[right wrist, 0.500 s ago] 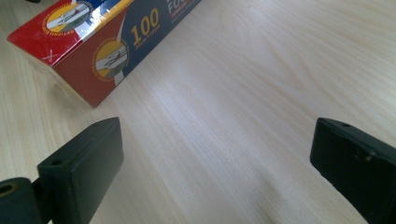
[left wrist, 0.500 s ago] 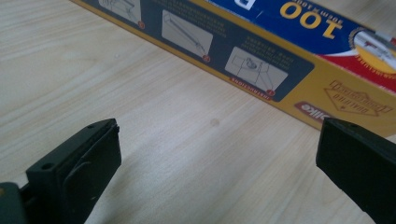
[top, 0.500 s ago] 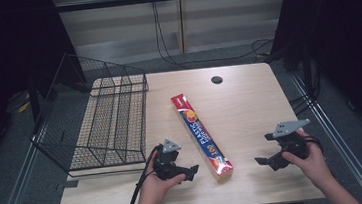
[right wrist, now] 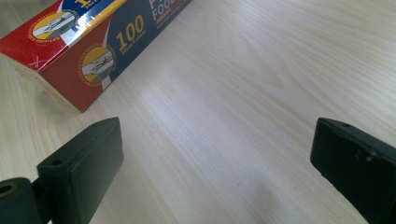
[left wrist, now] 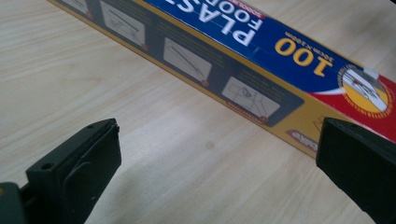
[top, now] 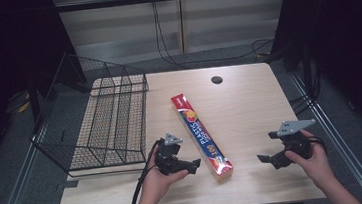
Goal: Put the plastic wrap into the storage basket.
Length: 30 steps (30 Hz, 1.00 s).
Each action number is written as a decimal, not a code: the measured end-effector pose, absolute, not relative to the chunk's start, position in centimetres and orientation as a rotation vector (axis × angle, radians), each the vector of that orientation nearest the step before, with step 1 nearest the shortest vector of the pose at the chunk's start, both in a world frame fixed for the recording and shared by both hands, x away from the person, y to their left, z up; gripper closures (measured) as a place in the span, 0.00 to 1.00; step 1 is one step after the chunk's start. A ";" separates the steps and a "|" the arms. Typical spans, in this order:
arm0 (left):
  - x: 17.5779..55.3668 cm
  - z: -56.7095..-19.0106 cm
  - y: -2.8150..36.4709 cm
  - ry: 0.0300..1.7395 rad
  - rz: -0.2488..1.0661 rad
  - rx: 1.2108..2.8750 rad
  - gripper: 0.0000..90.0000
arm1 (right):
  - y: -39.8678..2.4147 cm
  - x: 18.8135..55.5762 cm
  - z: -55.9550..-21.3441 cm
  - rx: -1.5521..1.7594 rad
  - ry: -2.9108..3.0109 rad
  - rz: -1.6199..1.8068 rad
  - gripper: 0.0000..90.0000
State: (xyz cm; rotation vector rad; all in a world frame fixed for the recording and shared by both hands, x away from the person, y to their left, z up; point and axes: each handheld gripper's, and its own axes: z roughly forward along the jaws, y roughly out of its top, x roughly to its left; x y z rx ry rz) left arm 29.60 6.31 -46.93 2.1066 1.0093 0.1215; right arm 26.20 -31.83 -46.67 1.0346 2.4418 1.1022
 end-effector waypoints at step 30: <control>36.3 -43.0 1.7 1.168 0.105 2.103 0.02 | -32.4 26.0 -46.5 1.074 2.399 1.109 0.03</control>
